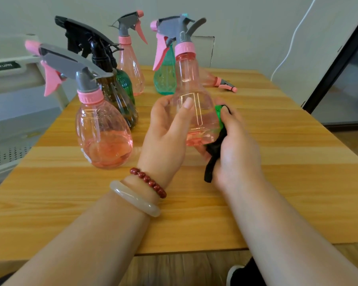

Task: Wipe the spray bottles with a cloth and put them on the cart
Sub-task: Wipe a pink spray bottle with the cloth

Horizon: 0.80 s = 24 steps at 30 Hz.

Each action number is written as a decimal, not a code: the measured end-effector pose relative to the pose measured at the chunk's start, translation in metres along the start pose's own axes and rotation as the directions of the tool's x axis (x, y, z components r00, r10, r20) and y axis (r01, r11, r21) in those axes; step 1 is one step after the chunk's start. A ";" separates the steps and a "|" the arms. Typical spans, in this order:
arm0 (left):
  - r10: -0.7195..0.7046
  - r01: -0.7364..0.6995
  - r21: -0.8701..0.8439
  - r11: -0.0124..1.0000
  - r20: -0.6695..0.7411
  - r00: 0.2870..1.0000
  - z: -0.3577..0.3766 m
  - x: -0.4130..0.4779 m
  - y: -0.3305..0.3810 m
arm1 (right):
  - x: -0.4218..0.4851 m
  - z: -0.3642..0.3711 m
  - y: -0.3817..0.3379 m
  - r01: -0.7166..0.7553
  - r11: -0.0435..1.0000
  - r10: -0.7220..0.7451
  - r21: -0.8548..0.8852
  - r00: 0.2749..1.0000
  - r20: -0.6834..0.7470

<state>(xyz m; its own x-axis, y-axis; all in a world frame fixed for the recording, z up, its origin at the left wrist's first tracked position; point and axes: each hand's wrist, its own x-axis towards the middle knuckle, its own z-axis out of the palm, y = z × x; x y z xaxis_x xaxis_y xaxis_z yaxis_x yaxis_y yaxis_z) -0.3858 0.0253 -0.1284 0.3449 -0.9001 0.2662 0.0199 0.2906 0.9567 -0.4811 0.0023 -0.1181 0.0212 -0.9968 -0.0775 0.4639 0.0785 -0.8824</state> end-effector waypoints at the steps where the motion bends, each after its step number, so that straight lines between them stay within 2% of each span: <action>1: 0.008 -0.008 0.059 0.998 -0.008 1.000 -0.001 0.001 0.000 | 0.000 -0.001 0.002 0.083 0.995 -0.083 -0.051 0.997 -0.002; 3: 0.013 -0.010 0.111 0.994 -0.028 1.000 -0.004 0.002 0.000 | 0.000 -0.004 0.002 0.263 0.946 -0.267 -0.190 0.964 0.007; 5: 0.006 -0.003 0.078 0.997 -0.034 0.999 -0.005 0.004 -0.005 | -0.002 -0.004 0.002 0.474 0.799 -0.475 -0.370 0.875 0.094; 7: -0.014 0.014 -0.006 1.000 0.003 1.000 -0.002 0.005 -0.007 | -0.003 -0.006 0.005 0.687 0.529 -0.664 -0.499 0.701 0.261; 9: -0.025 0.032 -0.138 0.990 0.052 0.998 -0.001 0.005 -0.006 | -0.007 -0.006 0.011 0.821 0.249 -0.734 -0.514 0.507 0.452; 10: -0.031 0.045 -0.191 0.981 0.075 0.997 -0.002 0.005 -0.004 | -0.007 -0.005 0.014 0.854 0.172 -0.737 -0.490 0.442 0.511; 11: -0.038 0.057 -0.221 0.974 0.091 0.995 -0.003 0.005 -0.002 | -0.007 -0.003 0.015 0.870 0.152 -0.740 -0.468 0.414 0.530; 12: -0.043 0.064 -0.230 0.971 0.098 0.994 -0.005 0.005 -0.002 | -0.006 -0.002 0.015 0.870 0.173 -0.753 -0.461 0.419 0.508; 13: -0.054 0.076 -0.237 0.969 0.100 0.994 -0.005 0.005 -0.002 | -0.005 -0.002 0.013 0.847 0.248 -0.767 -0.471 0.469 0.439; 14: -0.069 0.092 -0.237 0.967 0.104 0.992 -0.004 0.004 -0.002 | -0.002 -0.003 0.011 0.786 0.389 -0.757 -0.480 0.570 0.319; 15: -0.079 0.104 -0.245 0.964 0.112 0.991 -0.003 0.003 -0.003 | 0.000 -0.004 0.009 0.658 0.604 -0.667 -0.450 0.726 0.167; 16: -0.081 0.111 -0.265 0.958 0.120 0.989 -0.002 0.003 -0.004 | 0.003 -0.003 0.008 0.470 0.817 -0.481 -0.334 0.875 0.054; 17: -0.080 0.112 -0.280 0.953 0.122 0.989 -0.002 0.004 -0.004 | 0.008 -0.005 0.011 0.320 0.915 -0.327 -0.245 0.945 0.013; 18: -0.085 0.115 -0.275 0.954 0.121 0.989 -0.002 0.005 -0.004 | 0.007 -0.005 0.011 0.257 0.939 -0.261 -0.226 0.965 0.012; 19: -0.086 0.114 -0.259 0.959 0.115 0.990 -0.002 0.006 -0.004 | 0.004 -0.005 0.011 0.345 0.889 -0.347 -0.302 0.937 0.051; 20: -0.084 0.108 -0.239 0.965 0.110 0.990 -0.002 0.005 -0.005 | -0.001 -0.005 0.010 0.517 0.766 -0.510 -0.382 0.850 0.127; 21: -0.073 0.094 -0.221 0.971 0.099 0.992 -0.003 0.005 -0.005 | -0.005 -0.004 0.010 0.690 0.566 -0.659 -0.451 0.707 0.256; 22: -0.055 0.071 -0.204 0.976 0.082 0.995 -0.003 0.005 -0.005 | -0.007 -0.005 0.012 0.813 0.348 -0.736 -0.467 0.545 0.401; 23: -0.037 0.049 -0.189 0.981 0.070 0.997 -0.004 0.005 -0.005 | -0.009 -0.004 0.013 0.875 0.190 -0.747 -0.445 0.423 0.513; 24: -0.032 0.044 -0.181 0.983 0.068 0.997 -0.004 0.005 -0.005 | -0.007 -0.003 0.014 0.893 0.135 -0.738 -0.429 0.380 0.558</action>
<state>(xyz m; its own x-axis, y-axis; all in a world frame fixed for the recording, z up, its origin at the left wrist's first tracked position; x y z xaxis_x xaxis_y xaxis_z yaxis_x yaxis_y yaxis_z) -0.3809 0.0207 -0.1320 0.2799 -0.9287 0.2431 0.2043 0.3050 0.9302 -0.4774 0.0108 -0.1317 0.1599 -0.4459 0.8807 -0.2983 -0.8723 -0.3875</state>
